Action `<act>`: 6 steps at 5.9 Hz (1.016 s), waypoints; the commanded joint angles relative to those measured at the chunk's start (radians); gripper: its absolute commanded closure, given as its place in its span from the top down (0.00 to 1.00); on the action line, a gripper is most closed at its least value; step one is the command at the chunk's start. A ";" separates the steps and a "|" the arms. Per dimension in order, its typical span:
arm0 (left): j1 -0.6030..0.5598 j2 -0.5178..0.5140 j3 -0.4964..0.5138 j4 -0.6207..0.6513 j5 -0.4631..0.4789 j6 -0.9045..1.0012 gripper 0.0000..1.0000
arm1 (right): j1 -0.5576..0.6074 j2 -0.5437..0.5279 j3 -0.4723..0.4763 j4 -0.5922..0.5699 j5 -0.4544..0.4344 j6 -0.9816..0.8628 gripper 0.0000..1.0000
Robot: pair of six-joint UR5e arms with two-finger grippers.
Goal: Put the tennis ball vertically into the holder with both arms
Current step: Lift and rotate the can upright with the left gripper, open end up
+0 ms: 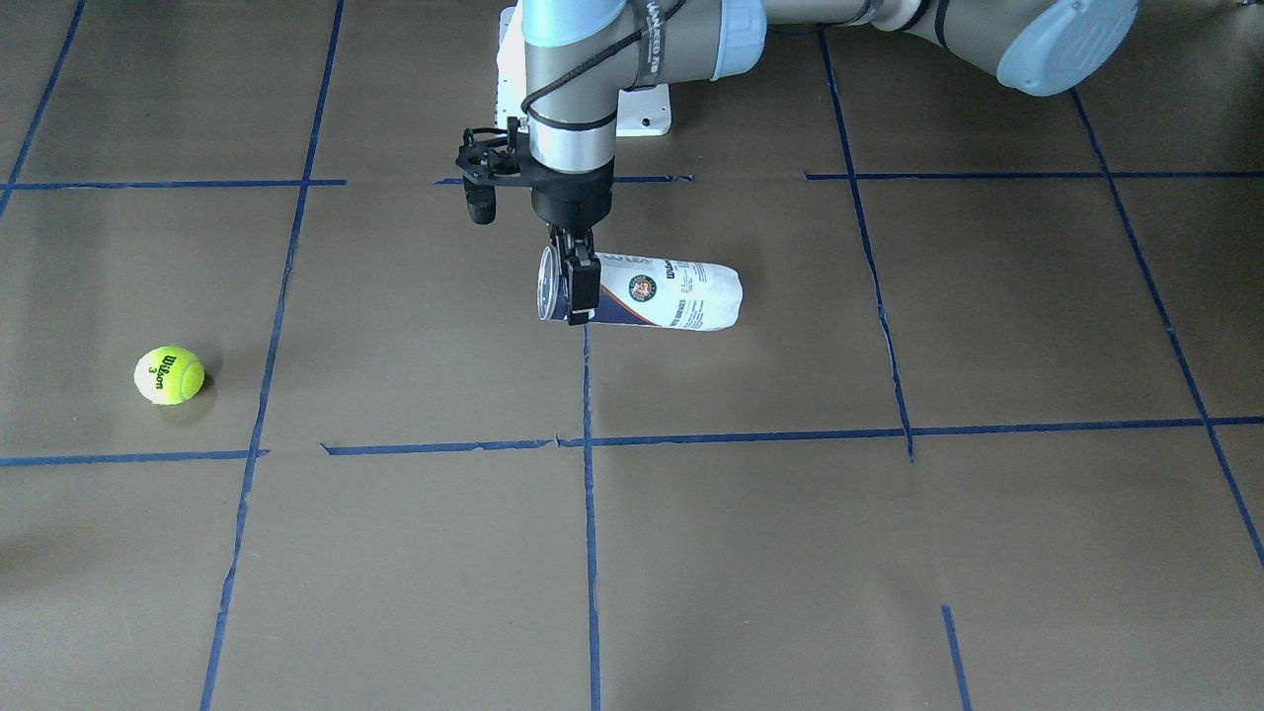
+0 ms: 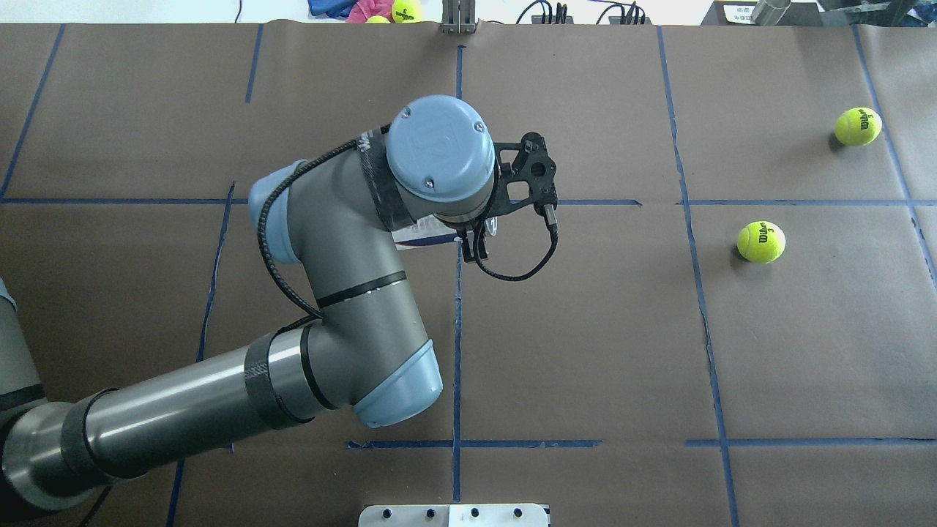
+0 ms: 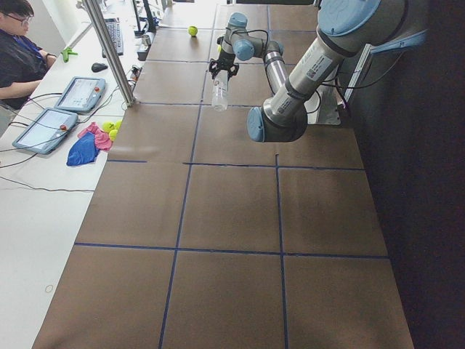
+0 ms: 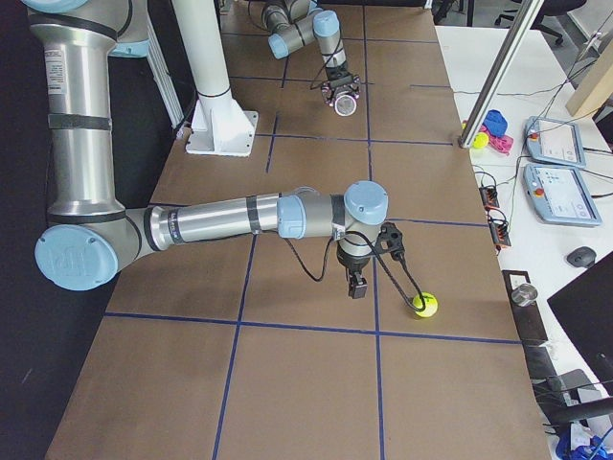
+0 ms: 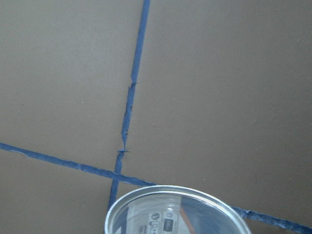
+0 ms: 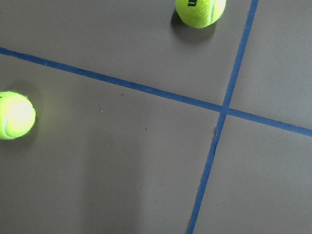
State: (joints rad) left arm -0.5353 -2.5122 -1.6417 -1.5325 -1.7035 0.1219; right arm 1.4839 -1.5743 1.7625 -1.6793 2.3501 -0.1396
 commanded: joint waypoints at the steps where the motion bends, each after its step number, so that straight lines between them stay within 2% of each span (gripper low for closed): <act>1: -0.046 0.009 -0.059 -0.213 -0.093 -0.139 0.82 | -0.001 0.000 0.000 0.000 0.000 0.002 1.00; 2: -0.046 0.036 -0.061 -0.376 -0.096 -0.253 0.82 | -0.001 0.000 0.000 0.001 0.000 0.000 1.00; 4: -0.045 0.189 -0.095 -0.779 -0.094 -0.439 0.82 | -0.001 0.000 0.002 0.001 0.001 0.002 1.00; 6: -0.043 0.271 -0.070 -1.097 -0.067 -0.508 0.82 | 0.001 0.000 0.005 0.001 0.002 0.002 1.00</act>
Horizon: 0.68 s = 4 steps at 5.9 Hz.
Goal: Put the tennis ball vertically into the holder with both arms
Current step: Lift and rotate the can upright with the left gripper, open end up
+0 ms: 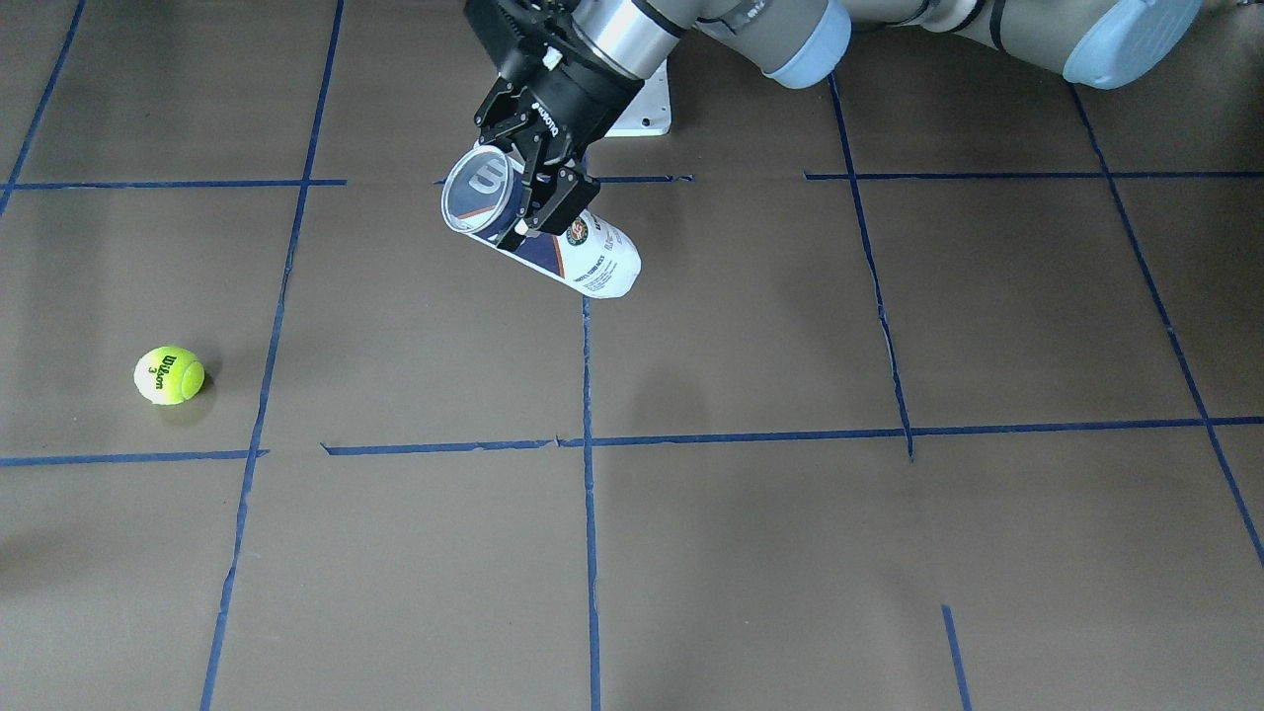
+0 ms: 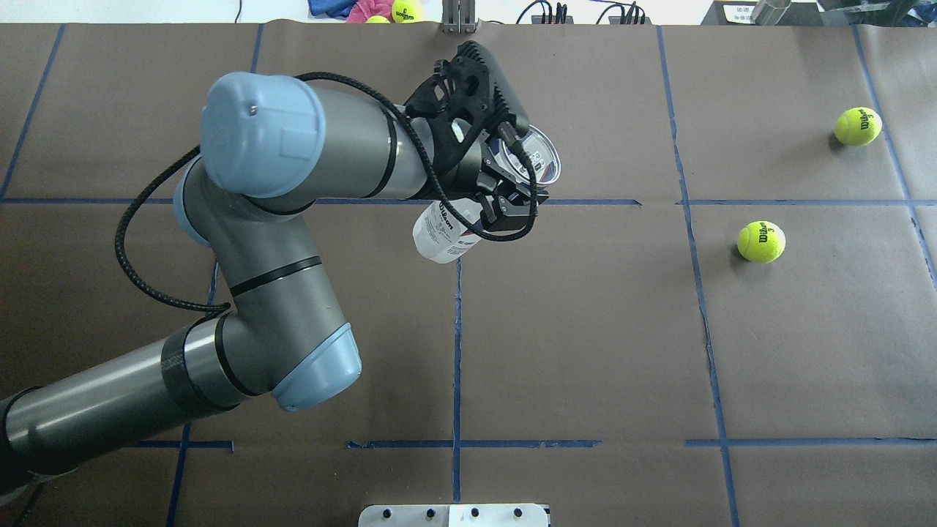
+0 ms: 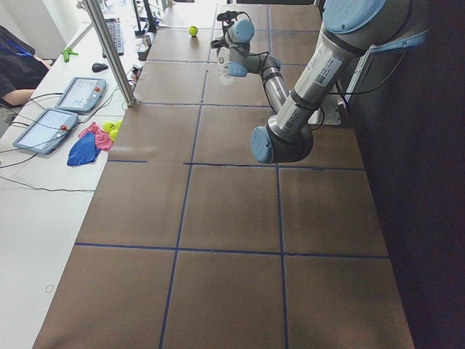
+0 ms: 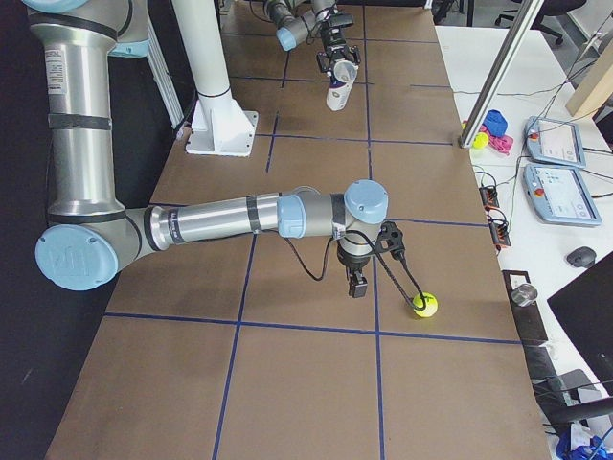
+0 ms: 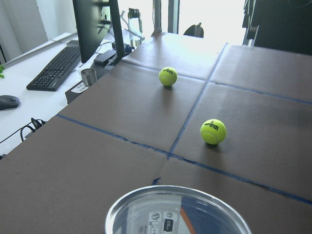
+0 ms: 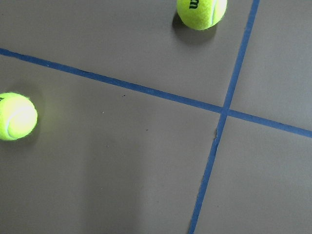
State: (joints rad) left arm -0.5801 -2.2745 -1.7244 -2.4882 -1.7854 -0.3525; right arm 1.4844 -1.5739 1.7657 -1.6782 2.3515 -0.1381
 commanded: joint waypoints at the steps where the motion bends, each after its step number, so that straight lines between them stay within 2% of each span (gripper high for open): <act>1: 0.022 0.059 0.063 -0.304 0.091 -0.045 0.82 | 0.000 0.000 0.001 0.000 0.000 0.000 1.00; 3: 0.046 0.058 0.322 -0.670 0.190 -0.043 0.82 | -0.001 0.000 0.001 0.000 0.000 0.000 1.00; 4: 0.074 0.056 0.423 -0.799 0.249 -0.042 0.82 | -0.001 0.000 0.001 0.000 0.000 0.000 1.00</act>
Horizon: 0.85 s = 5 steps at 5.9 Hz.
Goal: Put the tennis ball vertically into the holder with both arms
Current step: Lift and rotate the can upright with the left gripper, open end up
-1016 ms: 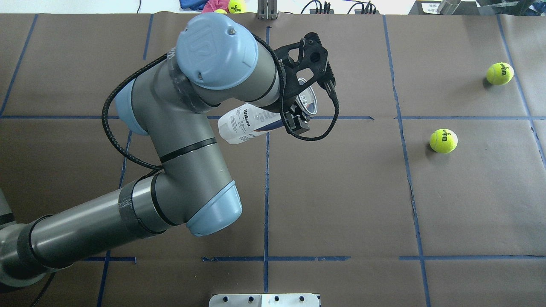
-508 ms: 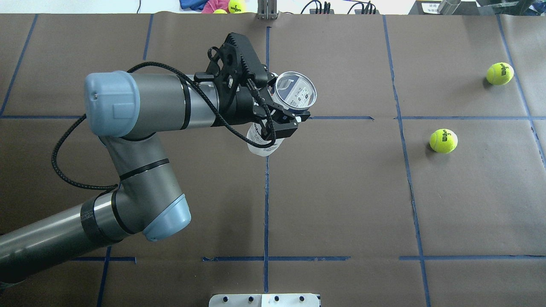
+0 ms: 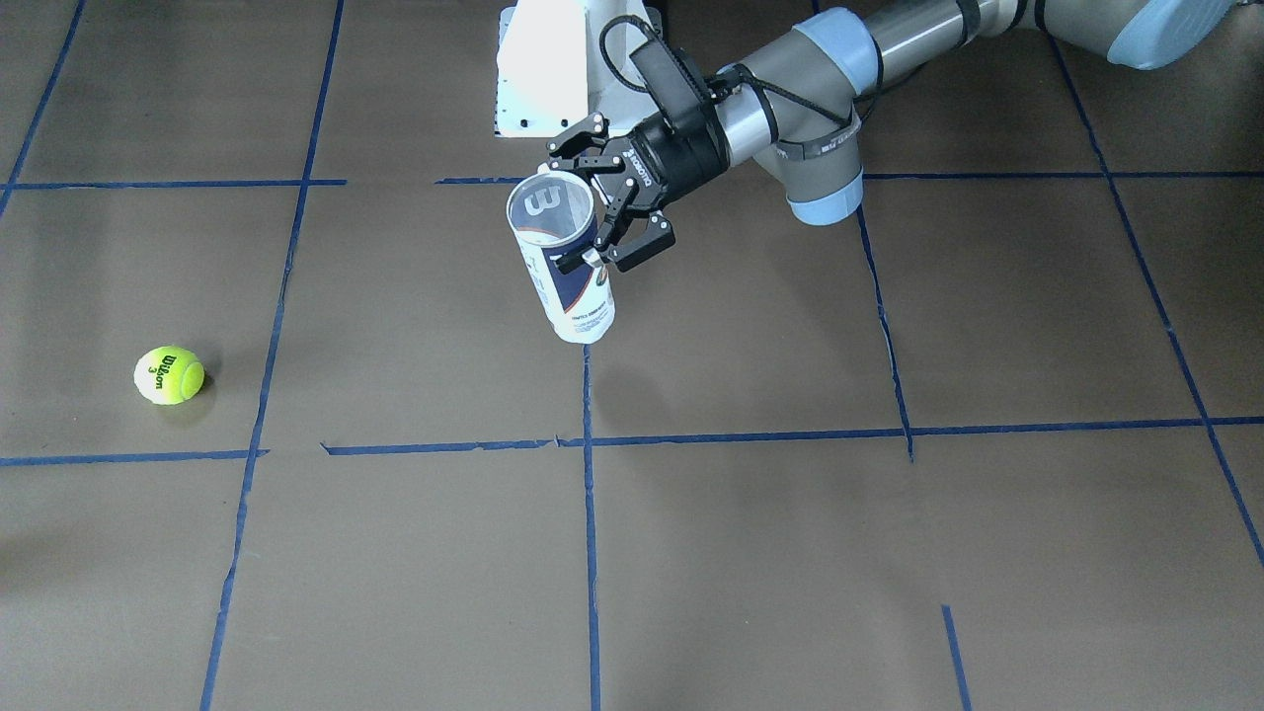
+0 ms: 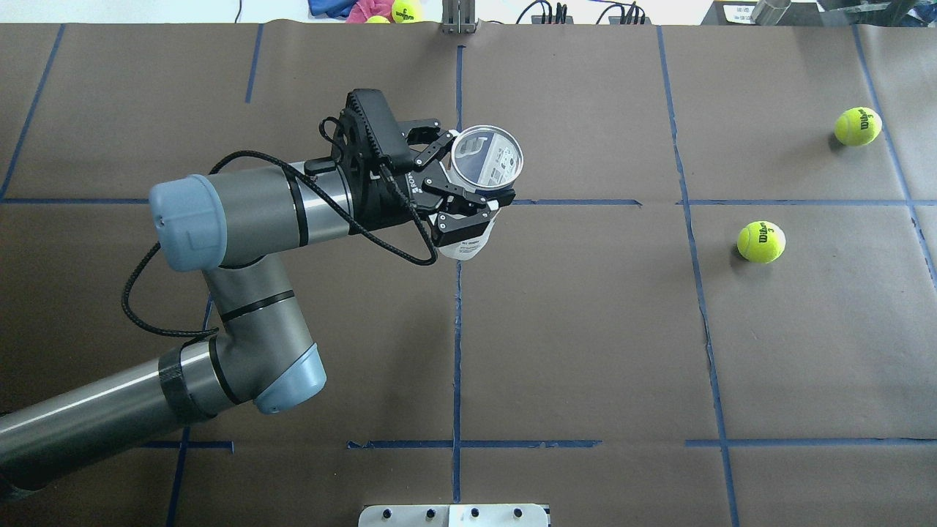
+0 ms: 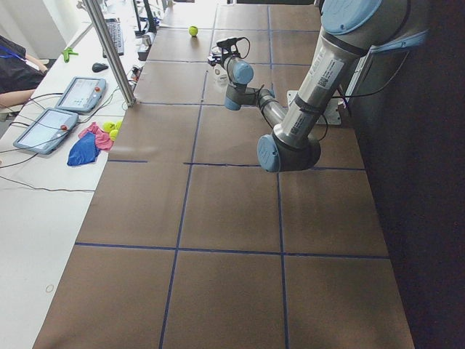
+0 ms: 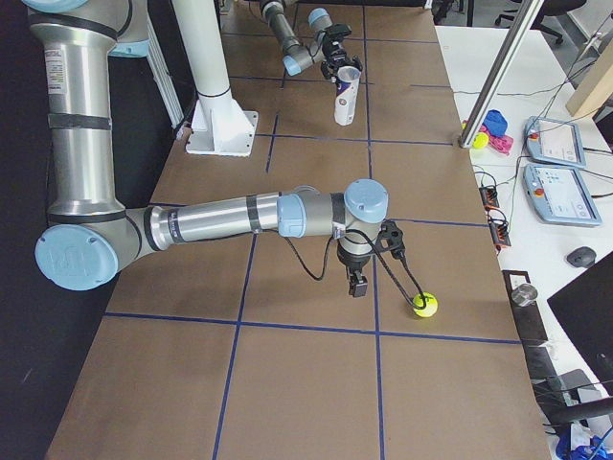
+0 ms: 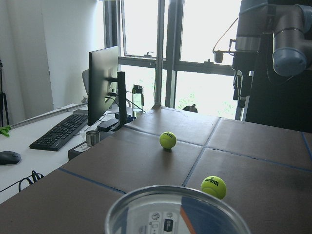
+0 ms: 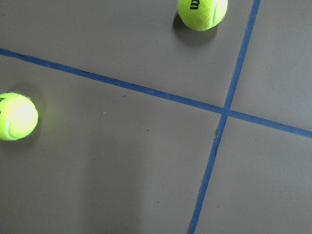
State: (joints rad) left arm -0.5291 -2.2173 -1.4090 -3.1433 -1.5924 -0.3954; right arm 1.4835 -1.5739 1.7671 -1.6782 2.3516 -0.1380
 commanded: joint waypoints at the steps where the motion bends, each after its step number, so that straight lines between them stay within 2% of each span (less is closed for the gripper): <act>1: 0.032 -0.002 0.180 -0.229 0.074 0.001 0.82 | 0.000 0.000 0.000 0.000 0.000 0.000 1.00; 3: 0.052 -0.001 0.205 -0.247 0.074 0.004 0.83 | 0.000 0.002 -0.002 0.000 0.000 0.000 1.00; 5: 0.098 -0.001 0.222 -0.276 0.152 0.004 0.87 | 0.000 0.006 -0.003 -0.002 0.000 0.000 1.00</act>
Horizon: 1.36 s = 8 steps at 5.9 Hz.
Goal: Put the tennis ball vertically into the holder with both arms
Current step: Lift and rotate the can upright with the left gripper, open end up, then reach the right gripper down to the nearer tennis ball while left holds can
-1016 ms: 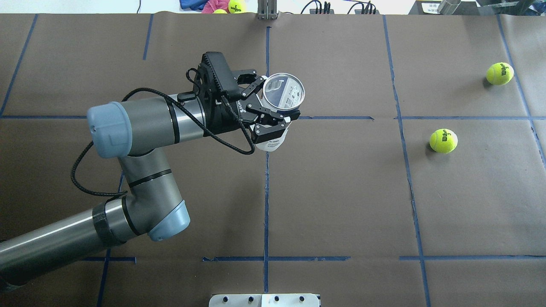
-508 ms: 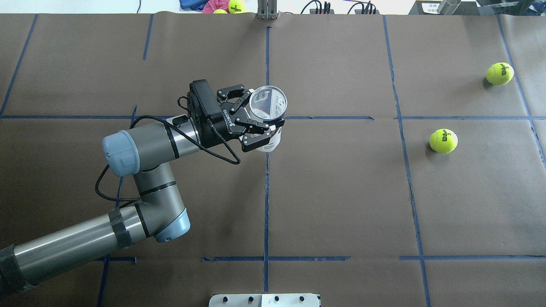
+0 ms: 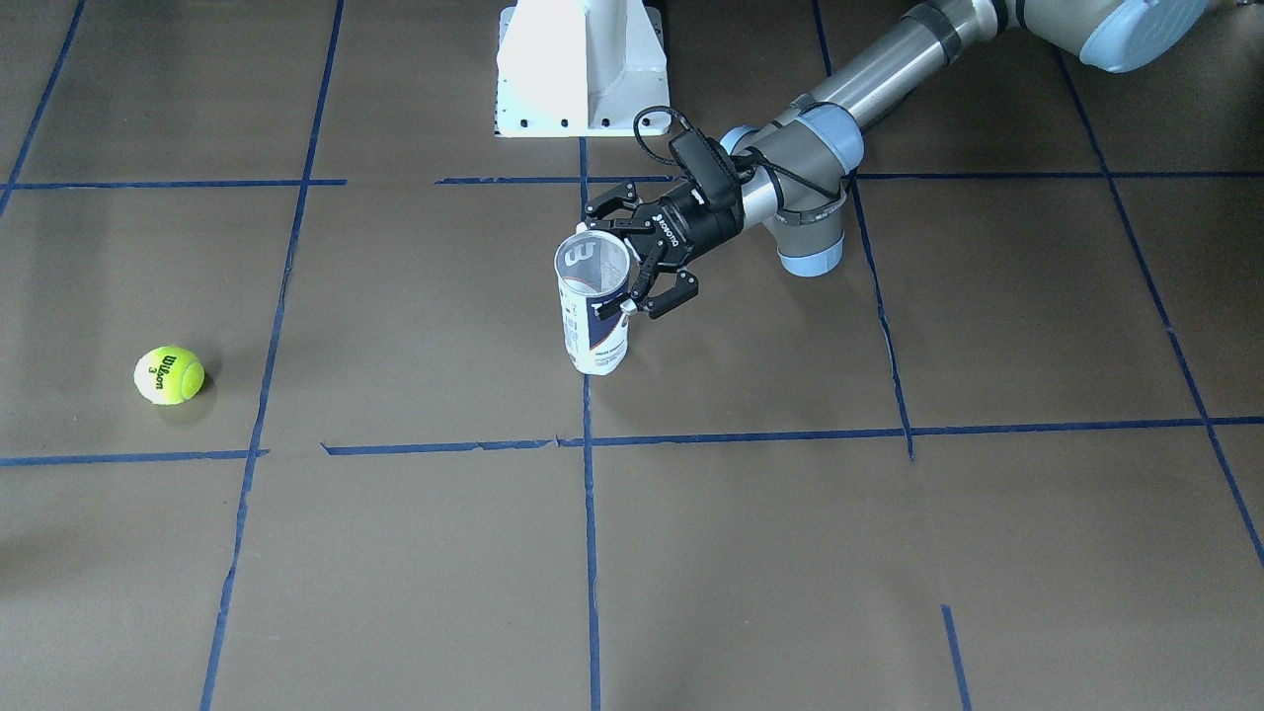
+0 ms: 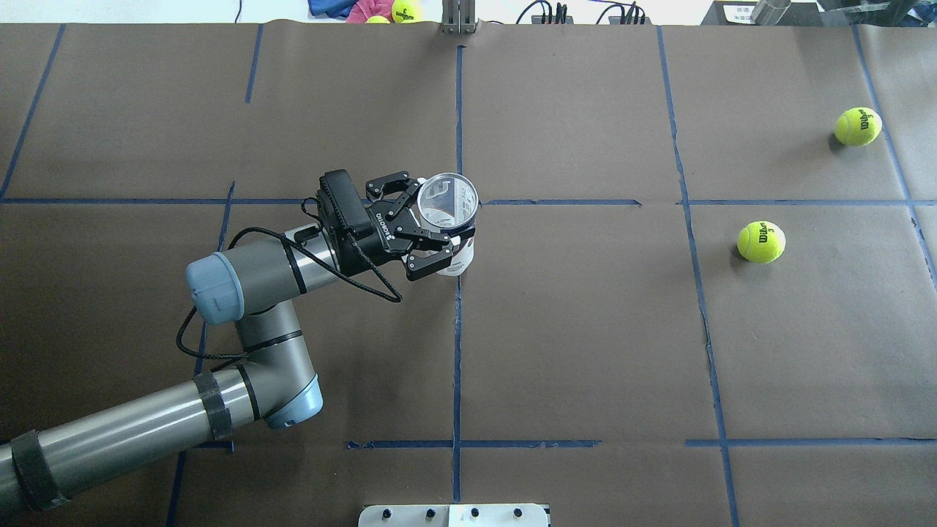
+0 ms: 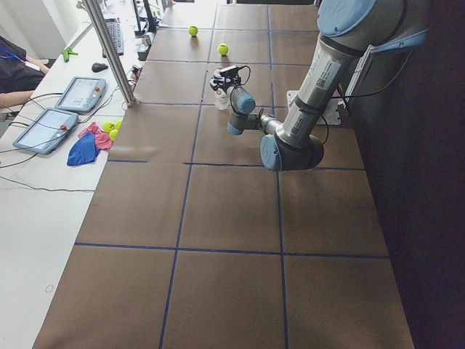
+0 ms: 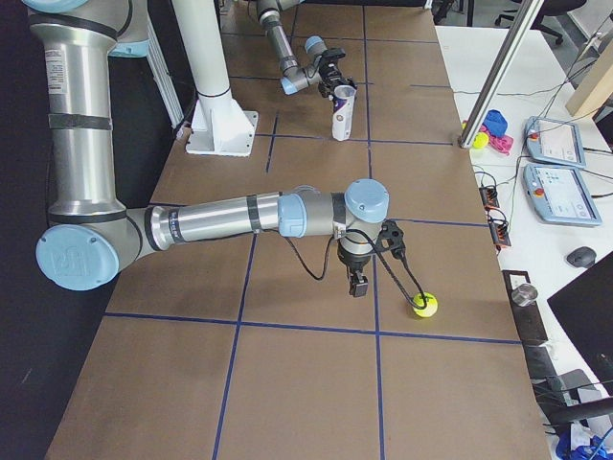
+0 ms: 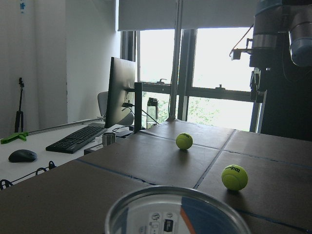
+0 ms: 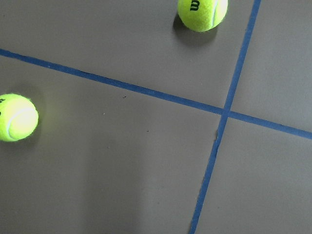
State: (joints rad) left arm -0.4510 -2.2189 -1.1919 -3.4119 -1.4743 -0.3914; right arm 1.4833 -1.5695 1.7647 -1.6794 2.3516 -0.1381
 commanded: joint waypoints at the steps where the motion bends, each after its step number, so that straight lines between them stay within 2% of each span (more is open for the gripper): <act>1: 0.018 -0.001 0.003 -0.007 0.035 0.002 0.89 | -0.002 0.003 -0.001 0.000 0.002 0.002 1.00; 3: 0.014 0.001 0.003 -0.001 0.035 0.005 0.90 | -0.017 0.044 -0.001 0.000 0.002 0.044 1.00; 5: 0.015 -0.001 0.003 -0.001 0.035 0.005 0.90 | -0.146 0.155 -0.031 0.001 0.002 0.058 1.00; 6: 0.015 -0.001 0.003 -0.001 0.035 0.005 0.90 | -0.175 0.196 -0.056 0.001 0.003 0.060 1.00; 8: 0.015 -0.002 0.003 0.000 0.034 0.005 0.90 | -0.260 0.267 -0.053 0.029 -0.003 0.208 1.00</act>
State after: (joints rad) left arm -0.4357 -2.2208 -1.1888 -3.4120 -1.4400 -0.3866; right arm 1.2686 -1.3381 1.7119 -1.6692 2.3520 -0.0075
